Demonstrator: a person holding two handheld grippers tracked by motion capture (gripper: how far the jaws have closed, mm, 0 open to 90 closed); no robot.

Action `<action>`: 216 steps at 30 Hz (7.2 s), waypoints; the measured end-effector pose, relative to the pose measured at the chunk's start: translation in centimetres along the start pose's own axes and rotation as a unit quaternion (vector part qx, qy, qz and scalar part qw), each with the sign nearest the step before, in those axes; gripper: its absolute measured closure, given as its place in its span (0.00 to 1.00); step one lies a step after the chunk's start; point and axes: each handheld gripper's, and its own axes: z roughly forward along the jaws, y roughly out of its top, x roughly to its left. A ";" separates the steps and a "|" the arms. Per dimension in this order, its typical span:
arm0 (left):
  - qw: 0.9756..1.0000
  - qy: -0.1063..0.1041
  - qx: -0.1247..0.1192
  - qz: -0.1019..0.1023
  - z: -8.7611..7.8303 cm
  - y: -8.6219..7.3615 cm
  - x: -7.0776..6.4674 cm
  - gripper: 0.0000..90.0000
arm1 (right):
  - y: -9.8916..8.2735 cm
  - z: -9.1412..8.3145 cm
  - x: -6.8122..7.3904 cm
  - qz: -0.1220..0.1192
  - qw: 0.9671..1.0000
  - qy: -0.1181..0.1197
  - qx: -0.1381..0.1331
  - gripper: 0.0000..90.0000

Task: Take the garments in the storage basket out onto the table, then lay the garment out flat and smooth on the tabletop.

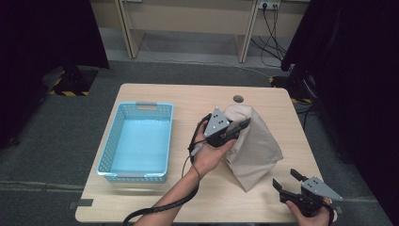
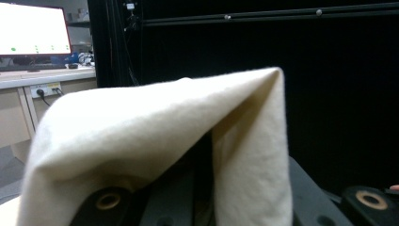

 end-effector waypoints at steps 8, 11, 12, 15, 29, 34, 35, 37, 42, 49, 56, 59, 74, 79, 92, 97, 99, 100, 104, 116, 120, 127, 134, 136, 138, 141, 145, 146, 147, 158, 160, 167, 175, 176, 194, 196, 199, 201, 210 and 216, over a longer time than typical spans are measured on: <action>1.000 0.011 0.010 -0.010 0.4 -0.8 0.8 0.88 | 0.0 0.0 0.0 0.000 1.000 0.000 0.001 0.22; 1.000 0.018 0.018 -0.016 0.7 -1.5 1.2 0.88 | 0.0 0.0 0.0 0.000 1.000 0.000 0.001 0.22; 1.000 0.018 0.018 -0.016 0.7 -1.5 1.2 0.88 | 0.0 0.0 0.0 0.000 1.000 0.000 0.001 0.22; 0.999 0.024 0.024 -0.020 0.8 -1.9 1.6 0.87 | 0.0 0.0 0.0 0.000 1.000 0.000 0.001 0.22; 0.996 0.052 0.055 -0.042 1.3 -4.5 3.4 0.83 | 0.0 0.0 0.0 0.002 1.000 0.002 0.002 0.22; 0.995 0.056 0.068 -0.046 1.5 -5.1 3.8 0.78 | 0.0 0.0 0.0 -0.001 1.000 0.001 0.002 0.22; 0.995 0.055 0.071 -0.047 1.5 -5.2 3.9 0.75 | 0.0 0.0 0.0 -0.002 1.000 0.001 0.001 0.22; 0.994 0.058 0.076 -0.048 1.6 -5.2 4.0 0.69 | 0.0 0.0 0.0 -0.002 1.000 0.001 0.002 0.22; 0.990 0.075 0.099 -0.072 1.8 -5.3 3.9 0.41 | 0.0 -0.1 0.0 0.001 1.000 0.002 0.003 0.22; 0.985 0.094 0.122 -0.077 0.9 -4.9 3.9 0.20 | 0.0 0.0 0.0 0.000 1.000 0.001 0.003 0.22; 0.984 0.090 0.136 -0.076 -1.3 -4.2 3.7 0.17 | 0.0 0.0 0.1 -0.002 1.000 -0.003 0.005 0.21; 0.983 0.089 0.140 -0.074 -2.4 -4.4 3.5 0.17 | 0.0 0.0 0.1 -0.002 1.000 -0.005 0.006 0.21; 0.987 0.057 0.135 -0.071 -3.4 -4.9 2.5 0.23 | 0.1 0.1 0.3 -0.014 1.000 -0.007 0.015 0.24; 0.987 0.052 0.136 -0.068 -3.5 -4.9 2.3 0.23 | 0.3 0.4 0.4 -0.022 1.000 -0.002 0.016 0.25; 0.985 0.057 0.151 -0.063 -3.0 -5.3 2.8 0.25 | 3.8 1.5 2.4 -0.049 0.997 0.048 0.029 0.37; 0.985 0.057 0.153 -0.057 -2.6 -5.4 2.8 0.25 | 5.4 3.7 4.1 -0.070 0.993 0.075 0.062 0.42; 0.985 0.055 0.156 -0.055 -2.4 -5.4 2.7 0.26 | 5.9 4.8 5.1 -0.081 0.990 0.087 0.075 0.43; 0.985 0.055 0.156 -0.053 -2.4 -5.4 2.7 0.26 | 6.2 5.4 5.7 -0.087 0.989 0.092 0.081 0.44; 0.985 0.056 0.154 -0.058 -2.5 -5.4 2.5 0.26 | 6.6 7.8 7.9 -0.114 0.982 0.100 0.114 0.46; 0.984 0.060 0.158 -0.055 -2.9 -5.5 2.9 0.29 | 6.6 11.3 9.9 -0.149 0.969 0.056 0.188 0.79; 0.984 0.057 0.161 -0.051 -3.0 -5.5 2.8 0.32 | 6.6 11.3 9.5 -0.123 0.971 0.056 0.199 0.93; 0.983 0.058 0.167 -0.050 -2.8 -5.9 3.0 0.35 | 7.8 9.5 8.5 -0.093 0.975 0.053 0.194 0.98; 0.979 0.064 0.184 -0.053 -2.4 -6.4 3.1 0.34 | 10.1 6.0 6.2 -0.057 0.989 0.036 0.130 0.98; 0.978 0.061 0.193 -0.054 -2.2 -6.7 3.0 0.32 | 10.8 5.2 5.3 -0.045 0.992 0.030 0.116 0.98; 0.977 0.059 0.199 -0.055 -2.1 -6.9 3.0 0.31 | 11.0 4.9 4.9 -0.038 0.993 0.027 0.110 0.98; 0.972 0.059 0.219 -0.062 -1.8 -7.3 3.0 0.28 | 11.8 3.9 2.8 -0.018 0.996 0.009 0.092 0.98; 0.964 0.053 0.252 -0.064 -1.6 -7.9 3.0 0.27 | 11.9 3.4 1.5 0.001 0.997 -0.004 0.082 0.98; 0.962 0.049 0.261 -0.065 -1.5 -8.1 2.9 0.27 | 11.9 3.2 1.0 0.004 0.997 -0.009 0.081 0.98; 0.959 0.044 0.271 -0.064 -1.3 -8.3 2.8 0.27 | 11.8 3.2 0.9 0.007 0.996 -0.011 0.083 0.98; 0.938 0.040 0.338 -0.066 0.7 -10.0 2.0 0.44 | 11.2 2.9 0.5 0.007 0.995 -0.020 0.093 0.98; 0.939 0.043 0.337 -0.062 0.8 -10.1 2.1 0.48 | 11.1 2.7 0.4 0.009 0.995 -0.022 0.092 0.98; 0.942 0.037 0.330 -0.044 1.5 -10.4 1.9 0.78 | 10.1 1.6 -1.5 0.029 0.994 -0.041 0.096 0.98; 0.948 0.038 0.314 -0.033 1.7 -10.5 1.5 0.99 | 9.5 1.0 -1.8 0.007 0.992 -0.087 0.091 0.71; 0.949 0.037 0.312 -0.033 1.7 -10.5 1.5 0.99 | 9.6 0.8 -1.5 0.000 0.993 -0.087 0.085 0.67; 0.937 0.069 0.328 -0.097 0.6 -10.9 0.8 0.42 | 11.3 2.3 4.3 -0.076 0.995 0.008 0.061 0.47; 0.934 0.061 0.335 -0.106 1.1 -10.9 0.6 0.46 | 11.1 3.1 4.7 -0.078 0.994 0.018 0.071 0.46; 0.933 0.059 0.338 -0.104 1.8 -10.8 0.1 0.53 | 10.7 4.6 5.2 -0.076 0.993 0.033 0.086 0.45; 0.933 0.062 0.337 -0.106 2.1 -10.7 0.1 0.59 | 10.4 5.5 5.5 -0.076 0.992 0.040 0.097 0.44; 0.941 0.056 0.319 -0.095 2.6 -10.8 0.2 0.94 | 9.7 8.4 5.9 -0.058 0.990 0.038 0.126 0.72; 0.948 0.042 0.302 -0.086 2.3 -10.4 -0.3 1.00 | 9.9 8.5 5.8 -0.039 0.991 0.031 0.121 0.95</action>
